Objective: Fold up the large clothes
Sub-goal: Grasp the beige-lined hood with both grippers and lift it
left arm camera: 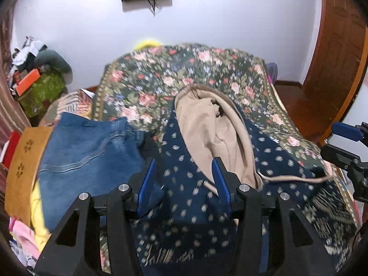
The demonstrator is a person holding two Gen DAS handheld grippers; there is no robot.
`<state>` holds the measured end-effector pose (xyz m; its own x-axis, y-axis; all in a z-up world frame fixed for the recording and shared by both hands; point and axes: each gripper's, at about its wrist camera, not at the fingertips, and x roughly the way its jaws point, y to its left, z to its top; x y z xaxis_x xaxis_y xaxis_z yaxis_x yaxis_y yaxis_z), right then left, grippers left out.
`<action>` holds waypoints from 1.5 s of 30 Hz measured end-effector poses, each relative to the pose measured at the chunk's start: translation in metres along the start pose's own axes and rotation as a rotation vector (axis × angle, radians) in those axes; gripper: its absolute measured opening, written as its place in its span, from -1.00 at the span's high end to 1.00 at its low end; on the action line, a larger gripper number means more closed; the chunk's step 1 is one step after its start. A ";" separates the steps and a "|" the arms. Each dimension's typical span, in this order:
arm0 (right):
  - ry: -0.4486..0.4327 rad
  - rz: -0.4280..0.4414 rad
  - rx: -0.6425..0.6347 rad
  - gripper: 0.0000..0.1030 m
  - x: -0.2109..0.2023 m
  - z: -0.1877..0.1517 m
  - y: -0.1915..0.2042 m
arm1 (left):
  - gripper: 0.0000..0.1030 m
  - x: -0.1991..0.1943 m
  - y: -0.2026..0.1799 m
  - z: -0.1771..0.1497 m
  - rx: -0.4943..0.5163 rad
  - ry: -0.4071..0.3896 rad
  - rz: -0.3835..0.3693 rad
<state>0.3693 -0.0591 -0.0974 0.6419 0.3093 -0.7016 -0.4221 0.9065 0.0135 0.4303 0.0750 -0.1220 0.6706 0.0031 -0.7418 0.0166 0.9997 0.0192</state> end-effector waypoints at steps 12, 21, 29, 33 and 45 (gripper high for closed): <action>0.157 -0.027 0.033 -0.21 0.121 0.034 -0.019 | 0.32 0.127 0.006 0.025 -0.028 0.165 0.026; 0.194 0.029 0.091 0.51 0.156 0.028 -0.023 | 0.86 0.150 0.006 0.016 -0.040 0.160 -0.002; 0.110 0.098 0.142 0.83 0.091 0.027 -0.023 | 0.91 0.089 0.007 0.019 -0.031 0.079 -0.044; 0.056 0.147 0.095 0.84 0.035 0.020 -0.014 | 0.92 0.025 0.009 0.013 -0.040 0.002 -0.103; 0.013 0.237 0.047 0.84 -0.090 -0.062 0.020 | 0.92 -0.121 0.008 -0.088 0.013 -0.047 -0.167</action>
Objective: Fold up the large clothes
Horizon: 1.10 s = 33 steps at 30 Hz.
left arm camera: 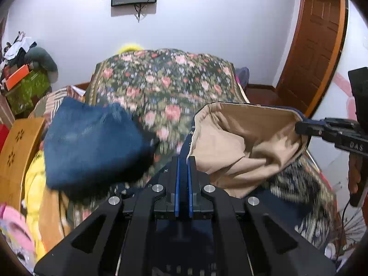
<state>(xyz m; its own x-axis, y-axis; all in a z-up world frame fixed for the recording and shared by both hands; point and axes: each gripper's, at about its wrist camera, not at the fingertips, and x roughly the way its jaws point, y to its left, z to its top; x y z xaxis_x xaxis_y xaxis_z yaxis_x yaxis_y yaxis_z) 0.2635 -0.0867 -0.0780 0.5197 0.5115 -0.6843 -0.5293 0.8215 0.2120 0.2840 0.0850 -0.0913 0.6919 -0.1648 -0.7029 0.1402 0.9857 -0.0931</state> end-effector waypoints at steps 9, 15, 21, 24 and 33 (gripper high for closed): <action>0.067 -0.136 0.066 0.84 0.017 -0.058 -0.021 | 0.92 0.017 0.000 -0.088 -0.004 0.124 0.064; 0.106 -0.165 0.069 0.82 0.027 -0.075 -0.034 | 0.90 0.047 0.016 -0.119 -0.053 0.215 0.097; 0.132 -0.127 0.009 0.63 0.018 -0.060 -0.019 | 0.82 0.037 0.011 -0.109 0.001 0.212 0.089; 0.104 -0.105 -0.009 0.50 0.015 -0.051 -0.011 | 0.36 0.032 0.010 -0.094 0.010 0.193 0.086; 0.077 -0.067 -0.024 0.00 0.041 -0.021 -0.006 | 0.09 0.064 0.013 -0.048 -0.023 0.172 0.052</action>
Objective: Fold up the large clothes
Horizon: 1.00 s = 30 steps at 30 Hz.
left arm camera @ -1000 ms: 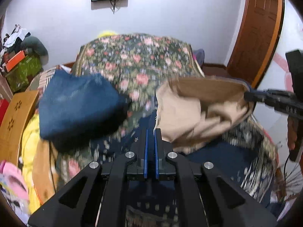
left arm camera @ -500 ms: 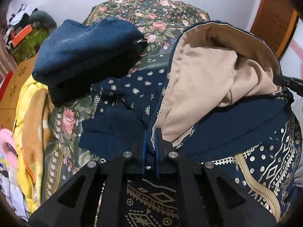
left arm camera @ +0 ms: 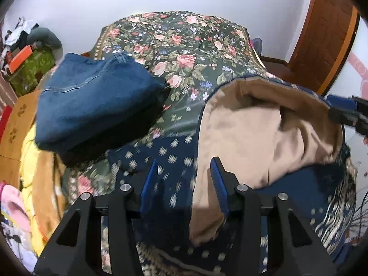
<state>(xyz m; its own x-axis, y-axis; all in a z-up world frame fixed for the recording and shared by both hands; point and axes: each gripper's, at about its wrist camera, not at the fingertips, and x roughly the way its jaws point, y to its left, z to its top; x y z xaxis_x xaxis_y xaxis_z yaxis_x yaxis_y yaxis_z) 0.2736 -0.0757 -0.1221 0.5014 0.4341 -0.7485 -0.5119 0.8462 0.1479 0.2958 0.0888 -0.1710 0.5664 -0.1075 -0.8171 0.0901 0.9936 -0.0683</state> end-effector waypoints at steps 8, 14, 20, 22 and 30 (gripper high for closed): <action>0.066 0.048 -0.018 0.00 0.033 0.014 0.000 | 0.09 0.047 -0.014 0.029 0.020 0.047 -0.075; 0.088 0.065 -0.065 0.53 0.045 0.014 0.006 | 0.09 0.078 -0.016 0.038 -0.033 0.097 -0.186; 0.064 0.105 0.017 0.79 0.032 0.014 -0.003 | 0.84 0.077 -0.017 0.033 -0.031 0.090 -0.179; 0.045 0.123 0.031 0.79 0.023 0.013 -0.002 | 0.87 0.063 -0.017 0.031 -0.017 0.057 -0.166; -0.055 0.159 -0.011 0.80 -0.034 0.001 0.017 | 0.89 -0.028 -0.026 0.028 0.031 -0.115 -0.125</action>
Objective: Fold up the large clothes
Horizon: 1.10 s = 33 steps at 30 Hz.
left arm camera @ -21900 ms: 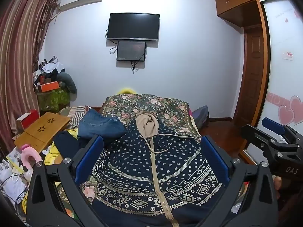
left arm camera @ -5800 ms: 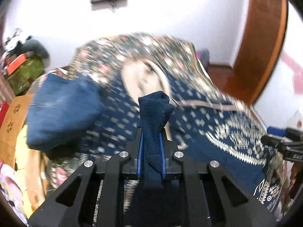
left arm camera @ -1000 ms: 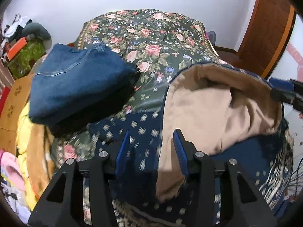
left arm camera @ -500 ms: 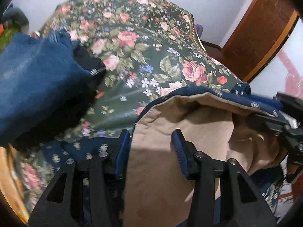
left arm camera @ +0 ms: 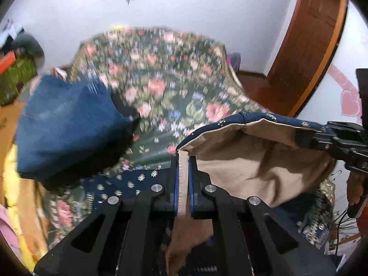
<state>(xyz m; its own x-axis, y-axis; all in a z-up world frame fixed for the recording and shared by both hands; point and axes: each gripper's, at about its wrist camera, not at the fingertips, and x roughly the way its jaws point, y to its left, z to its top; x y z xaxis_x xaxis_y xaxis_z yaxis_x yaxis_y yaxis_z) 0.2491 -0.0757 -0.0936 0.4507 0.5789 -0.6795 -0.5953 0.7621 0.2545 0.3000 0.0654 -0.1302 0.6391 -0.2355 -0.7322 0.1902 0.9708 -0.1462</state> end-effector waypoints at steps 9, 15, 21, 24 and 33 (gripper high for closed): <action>0.021 0.058 0.010 0.79 -0.025 -0.041 0.016 | 0.89 -0.067 -0.037 -0.041 0.074 -0.045 0.016; 0.083 0.052 -0.018 0.76 -0.022 -0.068 0.028 | 0.89 -0.076 -0.053 -0.082 0.092 -0.017 0.043; 0.122 0.020 -0.037 0.71 -0.022 -0.086 0.039 | 0.89 -0.072 -0.060 -0.109 0.071 0.063 0.011; 0.136 0.011 -0.033 0.65 -0.027 -0.086 0.042 | 0.81 -0.079 -0.062 -0.113 0.074 0.084 0.009; 0.025 0.045 0.003 0.38 -0.060 -0.067 0.042 | 0.00 -0.121 -0.053 -0.082 0.039 -0.074 0.067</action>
<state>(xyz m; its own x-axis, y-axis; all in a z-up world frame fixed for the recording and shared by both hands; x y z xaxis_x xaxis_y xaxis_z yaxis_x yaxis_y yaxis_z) 0.1526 -0.0983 -0.0883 0.4067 0.6052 -0.6843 -0.6126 0.7364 0.2871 0.1511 0.0461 -0.0881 0.7044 -0.1739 -0.6882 0.1731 0.9823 -0.0711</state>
